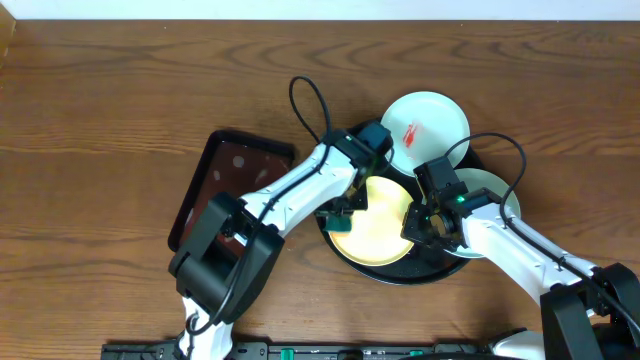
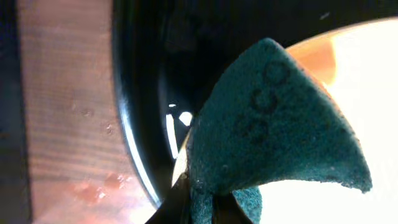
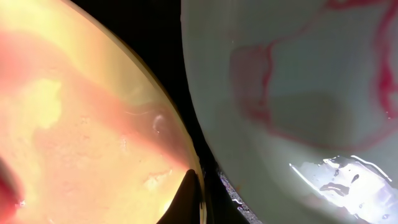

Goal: Clean dirty plates on tray and stack at the side
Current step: 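Scrub the yellow plate surface with the sponge in the left gripper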

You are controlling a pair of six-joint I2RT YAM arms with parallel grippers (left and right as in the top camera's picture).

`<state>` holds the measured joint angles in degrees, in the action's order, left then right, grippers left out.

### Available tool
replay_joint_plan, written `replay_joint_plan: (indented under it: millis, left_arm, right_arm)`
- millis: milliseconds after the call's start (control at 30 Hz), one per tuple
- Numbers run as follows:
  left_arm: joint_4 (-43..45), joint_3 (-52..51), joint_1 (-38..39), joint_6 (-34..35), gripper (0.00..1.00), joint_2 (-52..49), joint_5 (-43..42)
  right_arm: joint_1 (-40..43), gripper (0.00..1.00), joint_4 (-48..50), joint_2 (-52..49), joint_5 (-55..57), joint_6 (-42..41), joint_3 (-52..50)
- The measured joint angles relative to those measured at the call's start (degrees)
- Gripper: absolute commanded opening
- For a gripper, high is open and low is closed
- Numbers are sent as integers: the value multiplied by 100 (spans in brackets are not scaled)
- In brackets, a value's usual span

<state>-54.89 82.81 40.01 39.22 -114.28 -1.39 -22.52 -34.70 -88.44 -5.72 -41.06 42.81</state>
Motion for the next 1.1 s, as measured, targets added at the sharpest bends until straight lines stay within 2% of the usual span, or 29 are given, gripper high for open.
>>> replay_joint_plan:
  millis: [233,500,867,1100]
  left_arm:
    - [1014,-140,-74,-50,8,-52,-935]
    - [1419,-173,-125,-50,8,-302,-2308]
    - [1596,-192,197,-46,8,-457,-3368]
    - [1770,-249,223,-48,9,-457,-3467]
  right_arm:
    - [2,1,-42,0,179,-17,20]
    - [33,1,-83,7,531,-13,26]
    - [33,1,-107,11,656,-11,26]
    - [33,1,-105,11,656,-9,26]
